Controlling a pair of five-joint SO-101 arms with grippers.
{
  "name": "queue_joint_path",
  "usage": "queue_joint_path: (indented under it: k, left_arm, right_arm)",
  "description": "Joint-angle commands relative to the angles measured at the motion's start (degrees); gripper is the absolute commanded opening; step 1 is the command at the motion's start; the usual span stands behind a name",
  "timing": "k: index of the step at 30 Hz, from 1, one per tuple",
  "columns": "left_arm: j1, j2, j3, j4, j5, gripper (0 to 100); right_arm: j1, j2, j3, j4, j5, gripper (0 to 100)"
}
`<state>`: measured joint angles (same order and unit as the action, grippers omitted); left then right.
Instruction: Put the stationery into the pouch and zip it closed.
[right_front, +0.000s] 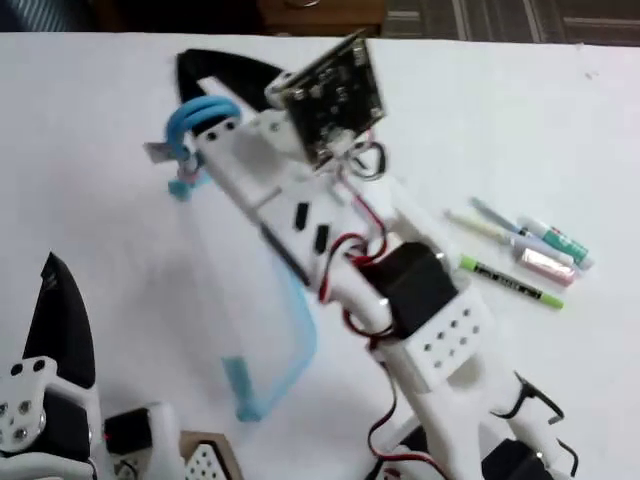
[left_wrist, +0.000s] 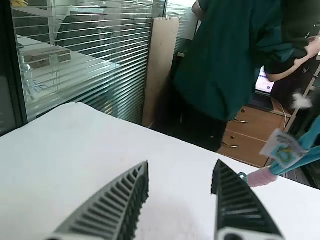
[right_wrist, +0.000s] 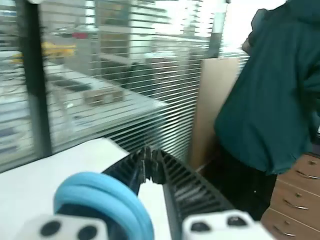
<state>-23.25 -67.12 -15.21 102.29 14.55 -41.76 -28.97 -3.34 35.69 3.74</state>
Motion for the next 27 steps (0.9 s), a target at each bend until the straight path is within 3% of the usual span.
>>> queue_joint_path:
  k: [1,4,10,20,27]
  left_arm:
    - [-0.04,1.19,-0.79,0.09,0.35,22]
    - [1.19,1.71,0.00,0.00,0.44,22]
    - [13.49,10.24,8.44,-3.52,2.64,22]
    - [16.57,34.59,-11.43,0.09,8.79,23]
    - [27.65,44.09,-14.59,0.09,12.04,23]
  right_arm:
    - [4.70,-2.42,-0.18,-2.07,-0.88,1.6]
    - [5.23,-2.59,-0.26,-1.80,-0.97,1.6]
    - [3.91,-3.03,0.00,-1.54,-2.37,1.6]
    - [3.74,-13.93,11.43,-1.63,0.00,1.6]
    - [4.09,-22.73,20.84,-1.89,0.26,1.6]
